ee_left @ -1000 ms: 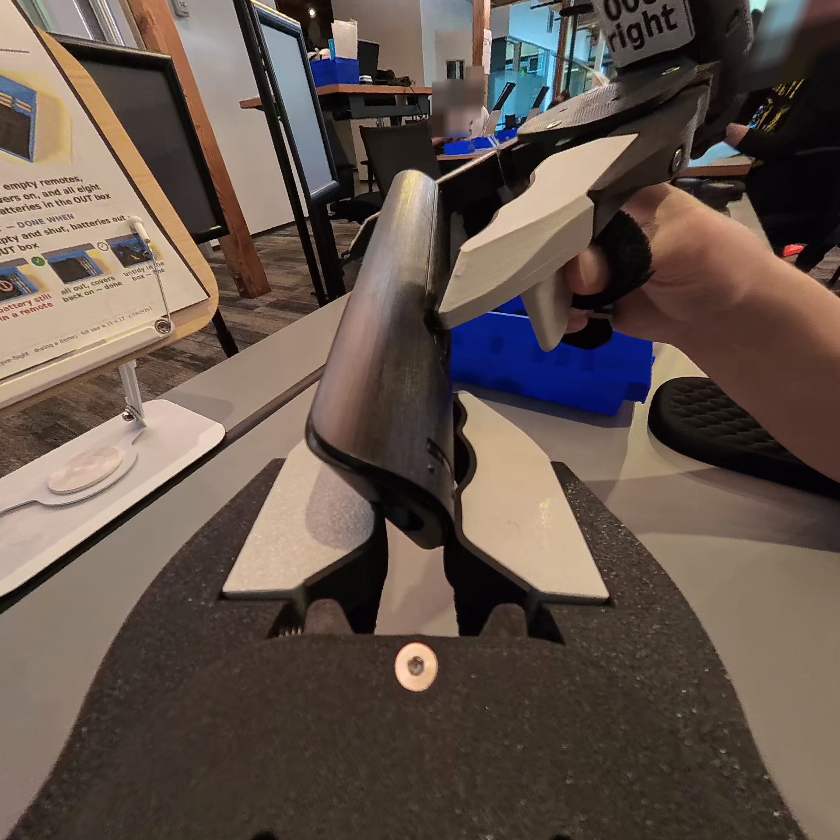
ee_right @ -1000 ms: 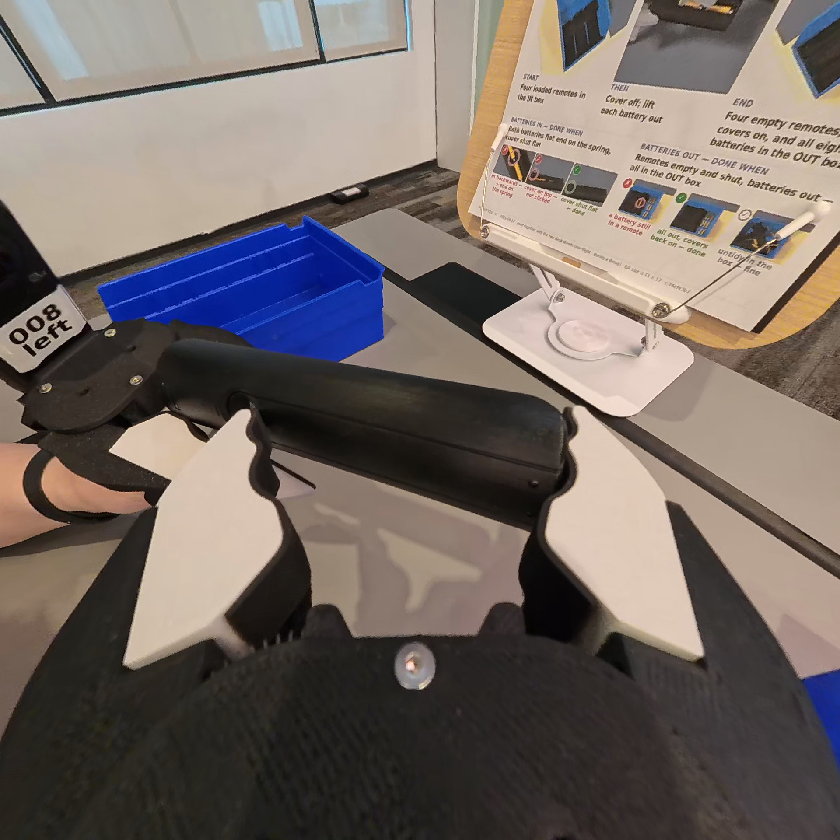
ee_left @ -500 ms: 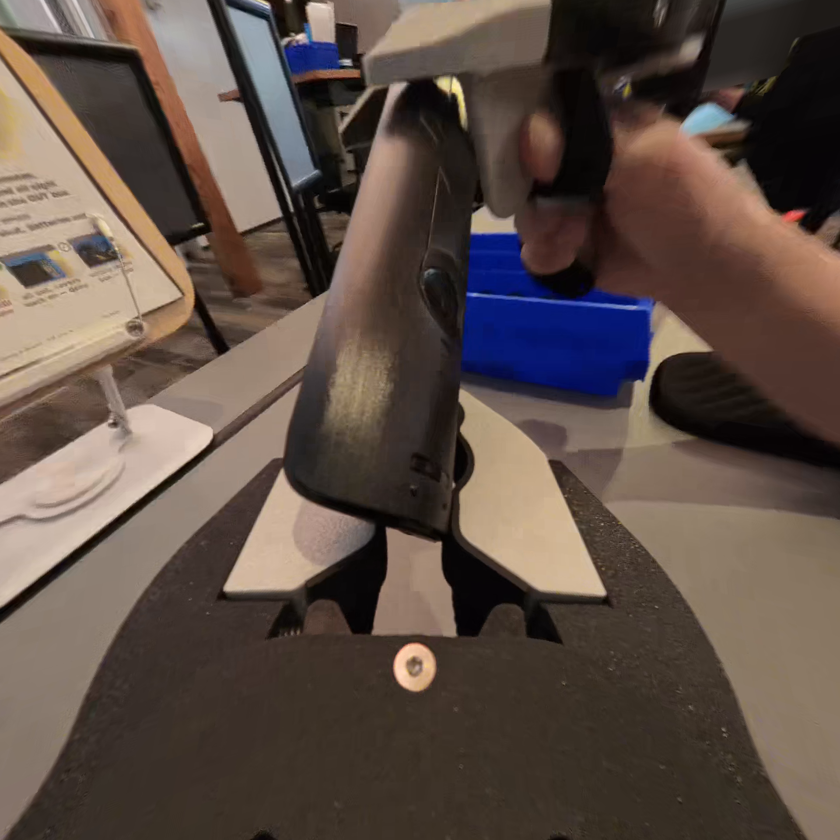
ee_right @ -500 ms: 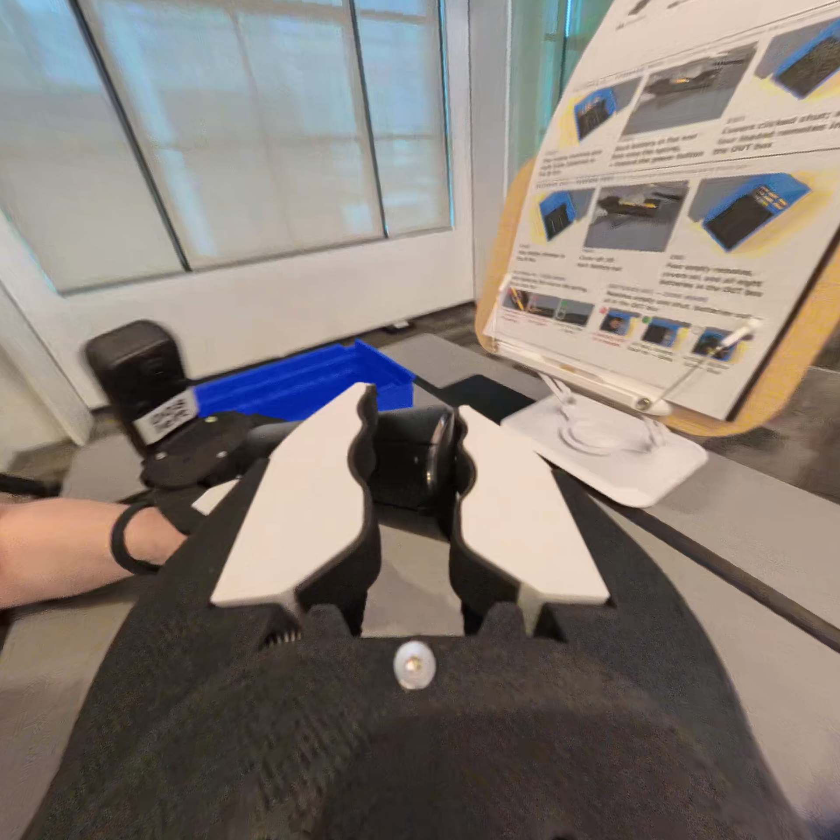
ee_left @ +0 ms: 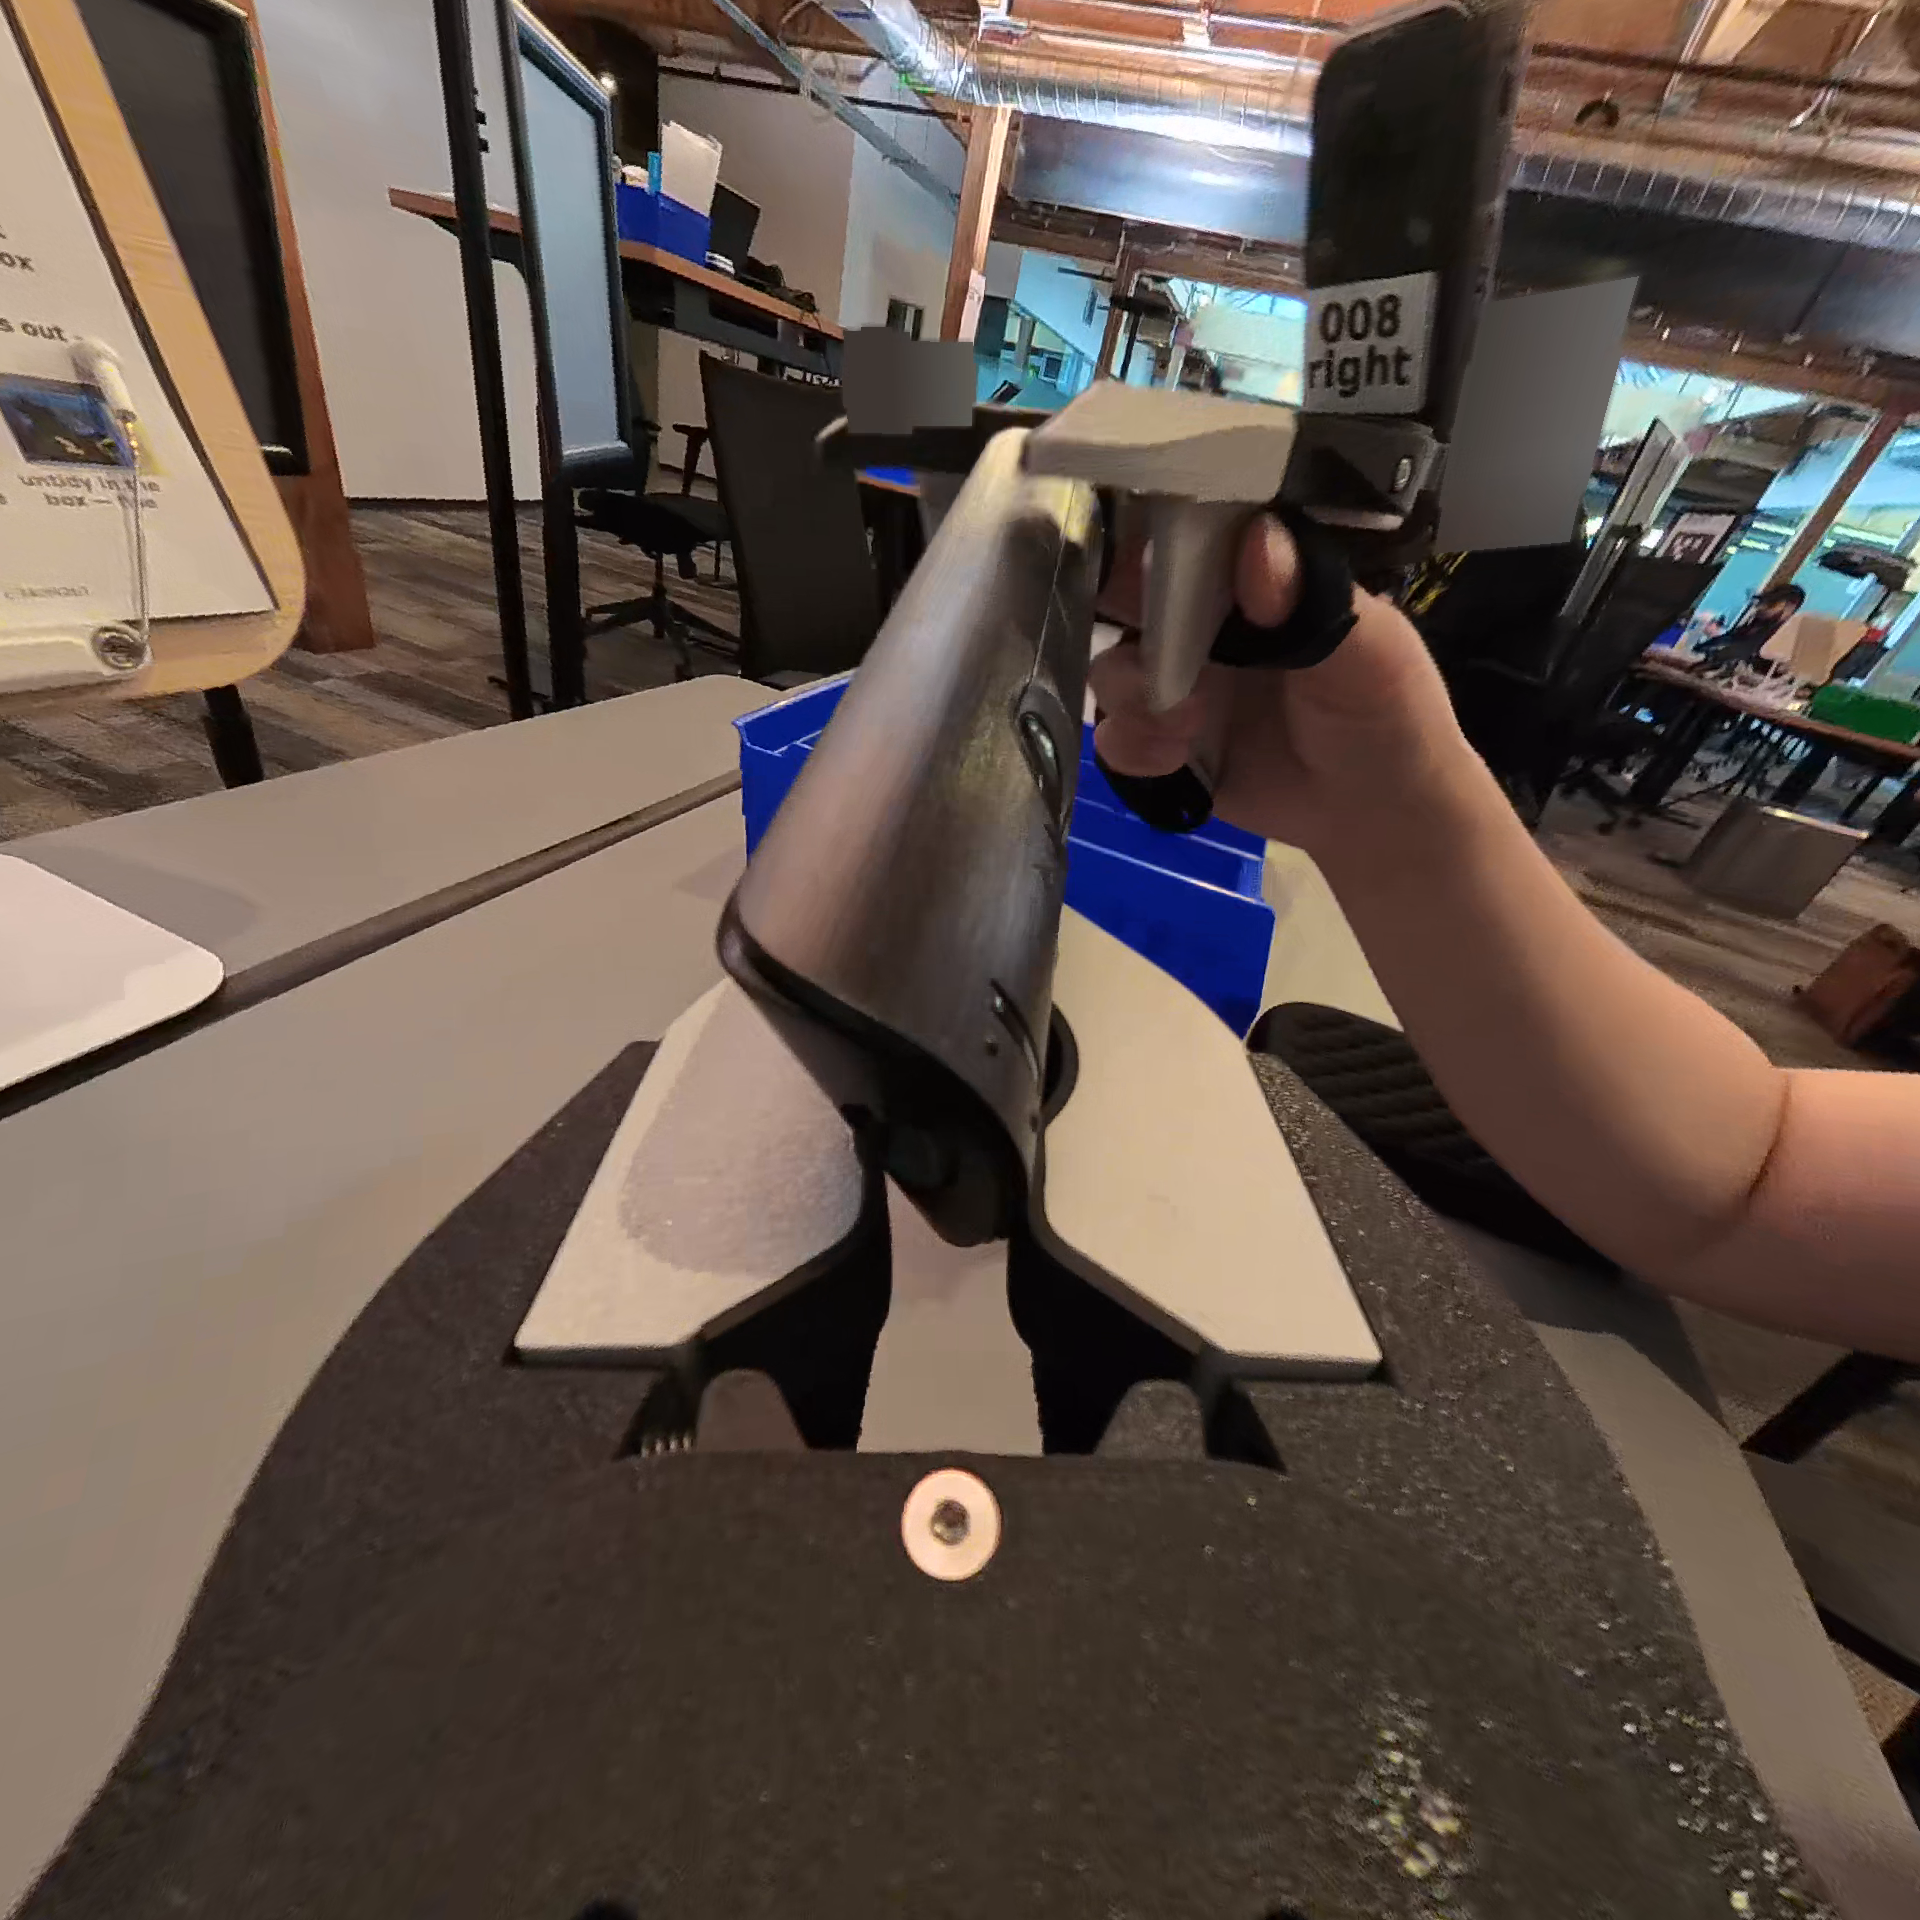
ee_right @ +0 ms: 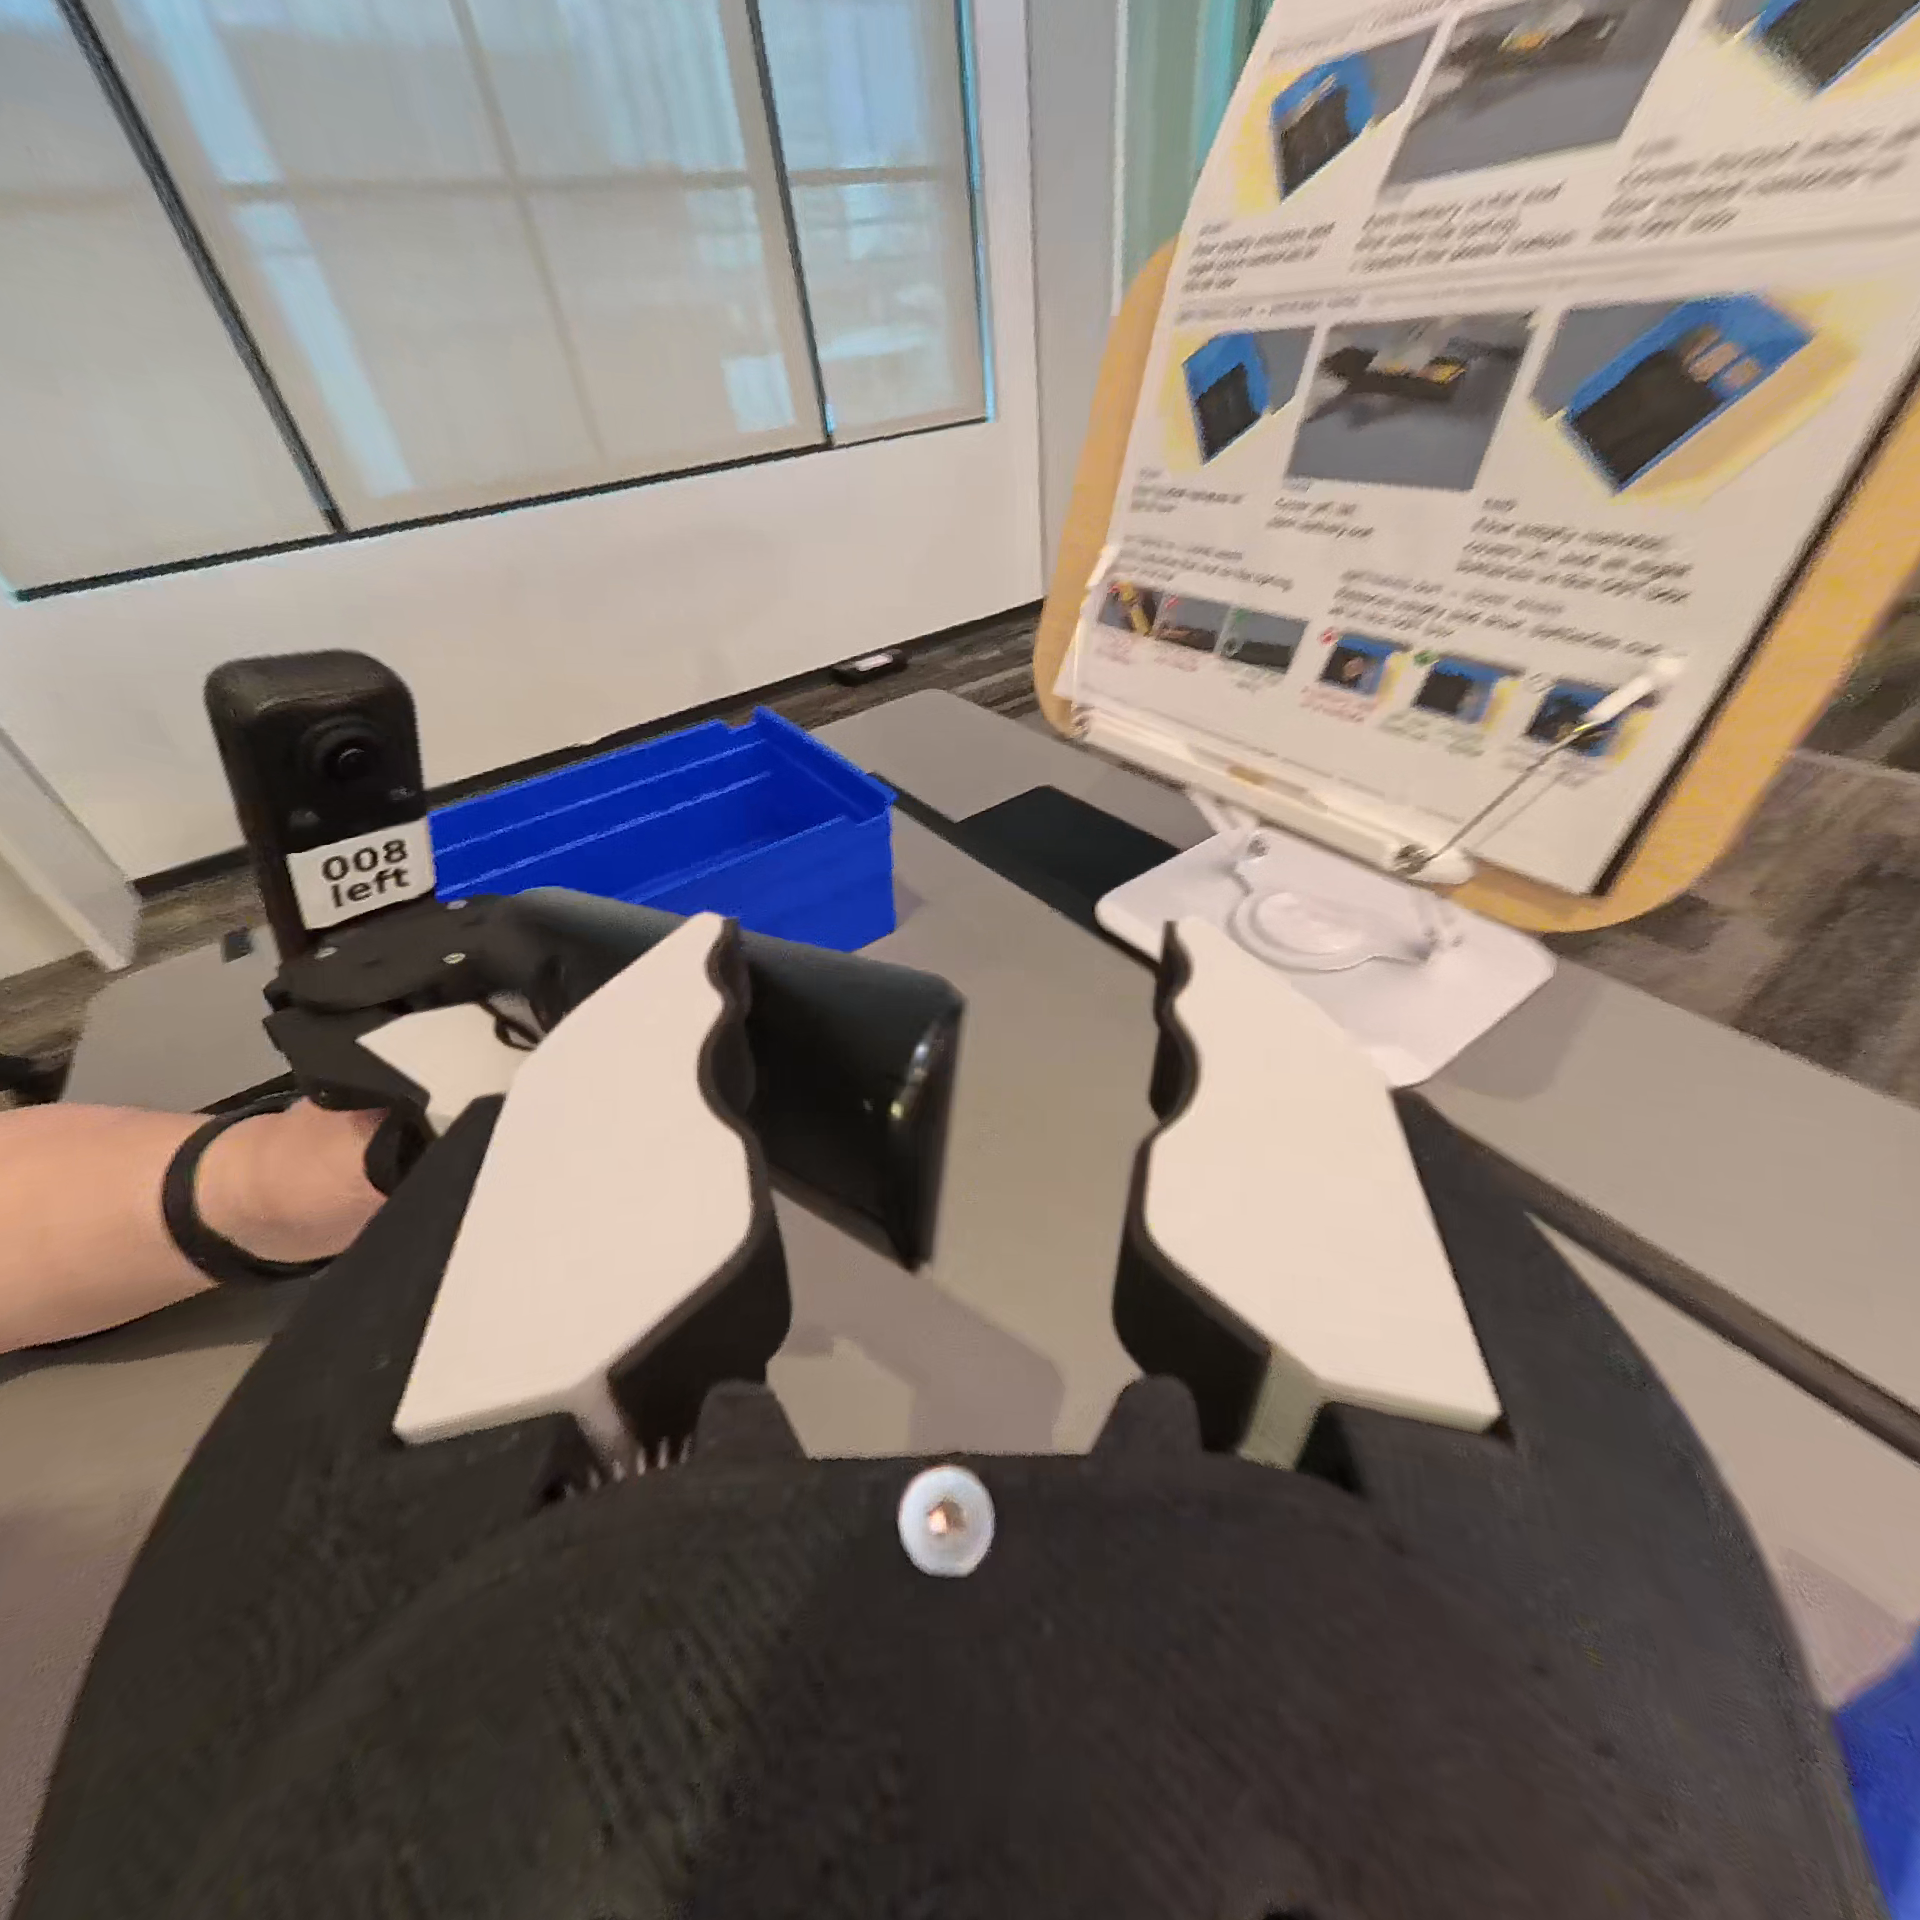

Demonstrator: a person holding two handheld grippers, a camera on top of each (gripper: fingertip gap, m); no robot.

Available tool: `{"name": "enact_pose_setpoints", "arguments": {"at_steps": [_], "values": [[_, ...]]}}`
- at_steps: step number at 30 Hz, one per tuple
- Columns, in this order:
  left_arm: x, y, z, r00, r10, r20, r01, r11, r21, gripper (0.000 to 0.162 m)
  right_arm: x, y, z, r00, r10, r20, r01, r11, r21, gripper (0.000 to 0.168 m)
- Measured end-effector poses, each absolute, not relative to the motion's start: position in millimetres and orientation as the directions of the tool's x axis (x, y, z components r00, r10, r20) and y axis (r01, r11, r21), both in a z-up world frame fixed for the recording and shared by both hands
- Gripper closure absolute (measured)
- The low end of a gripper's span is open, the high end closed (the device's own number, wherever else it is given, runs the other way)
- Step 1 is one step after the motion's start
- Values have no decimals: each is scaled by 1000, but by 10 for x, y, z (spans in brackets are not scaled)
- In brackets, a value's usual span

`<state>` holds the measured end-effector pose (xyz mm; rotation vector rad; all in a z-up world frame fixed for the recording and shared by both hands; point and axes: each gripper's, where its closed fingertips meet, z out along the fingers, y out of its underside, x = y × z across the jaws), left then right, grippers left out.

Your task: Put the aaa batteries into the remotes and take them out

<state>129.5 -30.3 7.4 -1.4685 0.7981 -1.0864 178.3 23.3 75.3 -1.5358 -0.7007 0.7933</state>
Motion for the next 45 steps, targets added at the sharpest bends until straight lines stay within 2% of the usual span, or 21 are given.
{"name": "enact_pose_setpoints", "arguments": {"at_steps": [3,7,13,15,16,17,23,28,32,45], "values": [[1217,-267,156,340,-908,246,137,-211,-968,139,1965,195,925,570,813,-119,-76,-92,-993,89],[1178,-248,182,343,-911,229,125,-198,-972,139,1889,55,916,355,882,-309,-165,-266,-950,89],[1246,-334,166,269,-930,252,95,-235,-967,138,1572,-78,708,133,882,-453,-128,-438,-890,91],[1277,-380,156,222,-935,278,83,-266,-961,138,1528,-107,662,123,892,-436,-100,-426,-899,101],[1287,-400,164,201,-935,291,86,-279,-956,137,1516,-157,658,95,902,-422,-82,-415,-906,115],[1279,-399,179,192,-935,298,98,-284,-954,136,1510,-197,660,71,905,-418,-71,-414,-908,140],[1242,-514,373,57,-942,332,141,-321,-936,127,1511,-271,694,25,908,-417,-63,-415,-908,143],[1235,-550,426,53,-951,303,142,-293,-945,123,1486,-329,723,-1,918,-396,-61,-395,-917,143],[1259,-526,336,132,-969,209,51,-204,-978,124,1504,-321,763,-14,904,-428,-90,-427,-900,144],[1124,-353,366,252,-953,166,50,-159,-986,126,1422,-220,711,-35,832,-553,-163,-551,-819,143]]}}
